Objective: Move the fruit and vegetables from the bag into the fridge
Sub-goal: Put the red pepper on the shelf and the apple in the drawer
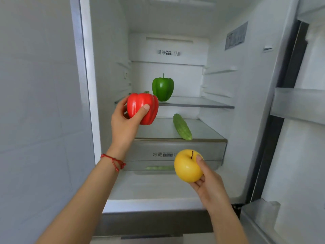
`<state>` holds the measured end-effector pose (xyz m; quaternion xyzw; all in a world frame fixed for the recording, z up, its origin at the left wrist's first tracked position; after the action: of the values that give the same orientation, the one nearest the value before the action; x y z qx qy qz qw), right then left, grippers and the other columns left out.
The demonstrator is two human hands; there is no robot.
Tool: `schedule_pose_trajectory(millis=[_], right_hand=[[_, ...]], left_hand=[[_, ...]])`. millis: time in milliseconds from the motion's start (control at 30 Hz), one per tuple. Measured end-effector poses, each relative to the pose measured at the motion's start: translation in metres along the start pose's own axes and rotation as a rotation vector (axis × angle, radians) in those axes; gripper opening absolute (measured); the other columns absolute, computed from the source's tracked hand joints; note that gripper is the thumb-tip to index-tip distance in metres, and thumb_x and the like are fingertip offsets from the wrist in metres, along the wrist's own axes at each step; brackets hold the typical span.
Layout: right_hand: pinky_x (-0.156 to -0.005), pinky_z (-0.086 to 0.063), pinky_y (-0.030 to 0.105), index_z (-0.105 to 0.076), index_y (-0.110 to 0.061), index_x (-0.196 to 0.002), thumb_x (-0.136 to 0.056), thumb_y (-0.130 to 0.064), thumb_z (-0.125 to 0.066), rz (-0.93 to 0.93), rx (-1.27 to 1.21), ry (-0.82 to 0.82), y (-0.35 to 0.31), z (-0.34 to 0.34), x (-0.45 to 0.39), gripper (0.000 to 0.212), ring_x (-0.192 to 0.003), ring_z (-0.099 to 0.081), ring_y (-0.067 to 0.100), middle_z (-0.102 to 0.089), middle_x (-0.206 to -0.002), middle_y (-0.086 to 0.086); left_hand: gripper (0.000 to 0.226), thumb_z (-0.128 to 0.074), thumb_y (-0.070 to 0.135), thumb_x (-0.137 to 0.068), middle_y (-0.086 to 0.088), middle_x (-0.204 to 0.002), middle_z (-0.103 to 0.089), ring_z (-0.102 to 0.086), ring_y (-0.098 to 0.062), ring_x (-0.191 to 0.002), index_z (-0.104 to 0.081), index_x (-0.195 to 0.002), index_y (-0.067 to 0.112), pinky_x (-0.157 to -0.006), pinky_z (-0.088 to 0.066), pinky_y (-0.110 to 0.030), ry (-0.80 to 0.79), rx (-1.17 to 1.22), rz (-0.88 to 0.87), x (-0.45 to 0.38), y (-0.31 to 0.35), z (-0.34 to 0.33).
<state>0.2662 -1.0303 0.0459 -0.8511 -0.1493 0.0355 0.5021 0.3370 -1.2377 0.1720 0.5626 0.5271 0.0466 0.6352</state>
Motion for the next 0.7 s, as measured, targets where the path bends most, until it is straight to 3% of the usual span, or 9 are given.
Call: schedule_pose_trajectory(millis=[267, 467, 533, 700], right_hand=[[-0.070, -0.048, 0.029, -0.058, -0.023, -0.086, -0.082, -0.031, -0.061, 0.054, -0.004, -0.053, -0.035, -0.025, -0.041, 0.010, -0.090, -0.061, 0.018, -0.060, -0.115, 0.011], [-0.070, -0.049, 0.031, -0.056, -0.018, -0.093, -0.081, -0.032, -0.063, 0.070, 0.022, -0.049, -0.054, -0.041, -0.055, 0.020, -0.093, -0.060, 0.021, -0.058, -0.114, 0.012], [-0.069, -0.049, 0.031, -0.057, -0.018, -0.088, -0.080, -0.031, -0.064, 0.090, 0.033, -0.050, -0.059, -0.044, -0.057, 0.017, -0.091, -0.061, 0.020, -0.058, -0.114, 0.011], [-0.072, -0.049, 0.034, -0.052, -0.014, -0.104, -0.079, -0.029, -0.066, 0.122, 0.042, -0.013, -0.066, -0.048, -0.062, 0.032, -0.099, -0.059, 0.026, -0.057, -0.117, 0.014]], left_hand=[[0.055, -0.071, 0.042, -0.065, 0.008, -0.101, -0.058, -0.060, -0.011, -0.094, -0.052, -0.113, 0.023, -0.084, -0.053, -0.033, 0.044, 0.003, 0.012, -0.047, -0.006, -0.017], [0.060, -0.072, 0.036, -0.074, -0.002, -0.113, -0.057, -0.057, -0.015, -0.097, -0.048, -0.125, 0.014, -0.073, -0.047, -0.015, 0.028, -0.082, -0.049, -0.082, -0.001, -0.027], [0.062, -0.072, 0.036, -0.074, -0.001, -0.112, -0.056, -0.056, -0.014, -0.095, -0.047, -0.126, 0.014, -0.069, -0.044, -0.012, 0.025, -0.110, -0.049, -0.094, -0.003, -0.029], [0.065, -0.072, 0.036, -0.075, 0.001, -0.110, -0.051, -0.052, -0.013, -0.092, -0.043, -0.128, 0.013, -0.069, -0.040, -0.014, 0.015, -0.177, -0.013, -0.117, -0.010, -0.032]])
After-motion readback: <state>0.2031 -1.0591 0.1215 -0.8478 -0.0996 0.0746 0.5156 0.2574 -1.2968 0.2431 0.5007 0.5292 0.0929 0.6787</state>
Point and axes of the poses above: each hand's wrist, its own x-axis away from the middle knuckle, its own z-axis out of the back of the hand, y = z × x, the point moved 4 cm from there along -x, towards the middle knuckle
